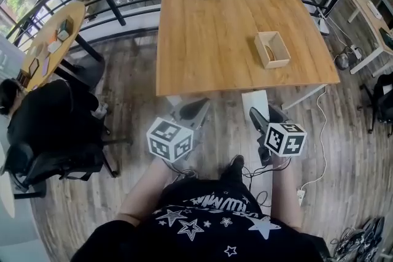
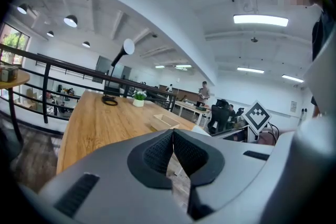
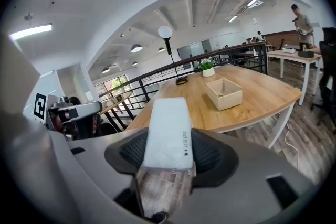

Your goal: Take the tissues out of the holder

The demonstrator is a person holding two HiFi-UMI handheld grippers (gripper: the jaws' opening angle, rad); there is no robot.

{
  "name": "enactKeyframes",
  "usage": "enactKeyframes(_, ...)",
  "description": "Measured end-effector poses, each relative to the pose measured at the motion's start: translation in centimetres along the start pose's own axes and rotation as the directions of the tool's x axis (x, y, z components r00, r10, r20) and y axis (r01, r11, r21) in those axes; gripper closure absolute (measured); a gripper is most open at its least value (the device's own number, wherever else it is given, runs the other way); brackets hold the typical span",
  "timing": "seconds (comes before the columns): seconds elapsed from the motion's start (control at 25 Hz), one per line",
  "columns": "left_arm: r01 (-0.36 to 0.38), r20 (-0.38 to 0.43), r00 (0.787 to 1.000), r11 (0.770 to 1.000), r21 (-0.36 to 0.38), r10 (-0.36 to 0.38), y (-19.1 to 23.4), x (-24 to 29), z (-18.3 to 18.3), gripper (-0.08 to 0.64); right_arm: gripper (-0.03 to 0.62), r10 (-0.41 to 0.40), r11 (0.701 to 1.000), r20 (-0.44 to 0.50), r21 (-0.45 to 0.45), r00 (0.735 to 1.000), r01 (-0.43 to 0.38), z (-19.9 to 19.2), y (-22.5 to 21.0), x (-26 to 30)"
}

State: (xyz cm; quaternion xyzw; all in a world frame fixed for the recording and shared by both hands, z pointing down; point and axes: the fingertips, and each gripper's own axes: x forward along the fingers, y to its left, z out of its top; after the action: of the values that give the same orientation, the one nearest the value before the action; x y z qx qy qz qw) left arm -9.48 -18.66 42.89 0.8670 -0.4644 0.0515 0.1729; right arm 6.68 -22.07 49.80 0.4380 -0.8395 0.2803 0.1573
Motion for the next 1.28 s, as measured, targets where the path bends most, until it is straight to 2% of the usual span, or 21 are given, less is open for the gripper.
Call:
enactKeyframes(0.28, 0.067, 0.001, 0.998, 0.998, 0.004, -0.067, 1.8, -6.1, -0.5, 0.546, 0.341, -0.067, 0.997, 0.027, 0.031, 0.997, 0.066, -2.8, 6.5, -1.7)
enactKeyframes(0.68, 0.192, -0.029, 0.981, 0.981, 0.001, -0.192, 1.1, -11.5, -3.5, 0.546, 0.341, -0.196, 0.976, 0.035, 0.107, 0.98, 0.192, -9.3, 11.7, -6.3)
enactKeyframes(0.92, 0.244, -0.037, 0.969, 0.969, -0.034, -0.245, 0.2, -12.6, -4.9, 0.546, 0.341, -0.26, 0.957, 0.034, 0.138, 0.965, 0.253, -12.0, 13.0, -9.4)
enactKeyframes(1.12, 0.282, -0.038, 0.959, 0.959, -0.006, -0.282, -2.9, -12.9, -5.6, 0.546, 0.341, -0.301, 0.944, 0.044, 0.156, 0.953, 0.291, -14.2, 12.3, -12.8)
enactKeyframes(1.28, 0.282, -0.042, 0.959, 0.959, 0.01, -0.281, -5.9, -14.1, -6.4, 0.546, 0.341, -0.293, 0.948, 0.068, 0.153, 0.954, 0.28, -15.4, 12.6, -15.4)
